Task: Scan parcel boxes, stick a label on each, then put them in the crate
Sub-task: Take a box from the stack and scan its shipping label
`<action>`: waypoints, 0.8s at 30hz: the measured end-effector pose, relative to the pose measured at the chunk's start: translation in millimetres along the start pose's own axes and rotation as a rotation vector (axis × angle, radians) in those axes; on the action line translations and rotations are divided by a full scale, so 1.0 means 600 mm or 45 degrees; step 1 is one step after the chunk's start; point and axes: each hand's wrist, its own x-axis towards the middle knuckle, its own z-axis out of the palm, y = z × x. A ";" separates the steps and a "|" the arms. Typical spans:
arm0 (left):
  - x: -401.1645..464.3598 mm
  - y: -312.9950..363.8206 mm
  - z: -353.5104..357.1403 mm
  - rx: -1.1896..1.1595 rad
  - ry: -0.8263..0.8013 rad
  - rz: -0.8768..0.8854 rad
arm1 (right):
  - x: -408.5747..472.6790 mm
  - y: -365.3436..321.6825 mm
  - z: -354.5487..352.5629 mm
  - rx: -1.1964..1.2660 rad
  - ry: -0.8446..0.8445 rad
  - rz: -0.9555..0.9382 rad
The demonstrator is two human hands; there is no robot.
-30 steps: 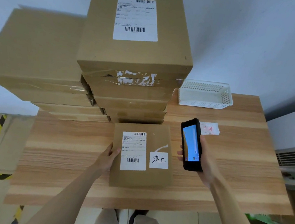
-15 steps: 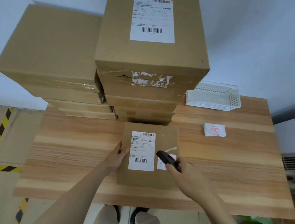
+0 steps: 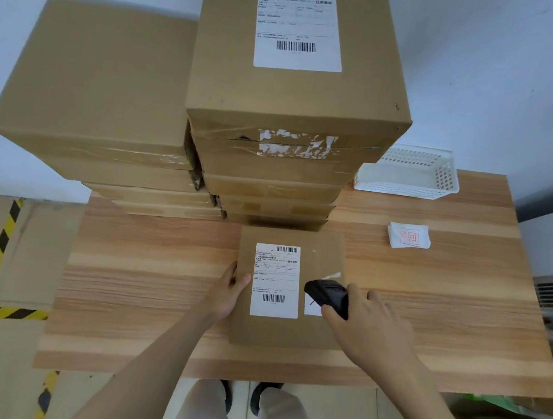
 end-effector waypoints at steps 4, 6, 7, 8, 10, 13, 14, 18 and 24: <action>-0.002 0.002 0.001 0.019 -0.001 0.001 | -0.002 -0.005 0.000 -0.065 0.047 0.004; -0.003 0.004 0.003 0.024 0.012 -0.010 | -0.001 -0.008 -0.001 -0.106 0.080 0.004; -0.004 0.005 0.003 0.028 0.015 -0.014 | -0.001 -0.008 -0.002 -0.117 0.089 0.005; -0.003 0.004 0.003 0.026 0.011 -0.010 | -0.001 -0.008 -0.003 -0.124 0.090 0.006; -0.002 0.001 0.001 0.032 0.006 -0.013 | 0.002 -0.005 -0.004 -0.116 0.077 0.007; -0.006 0.004 0.001 0.018 0.003 -0.010 | 0.016 0.010 0.001 -0.057 0.058 0.031; -0.007 0.005 0.002 0.011 -0.002 -0.011 | 0.025 0.018 0.006 -0.031 0.066 0.047; -0.011 0.009 0.003 -0.011 -0.013 -0.027 | 0.086 0.068 0.044 0.041 0.149 0.109; -0.013 0.012 0.008 0.004 0.032 -0.026 | 0.201 0.153 0.134 0.124 0.233 0.366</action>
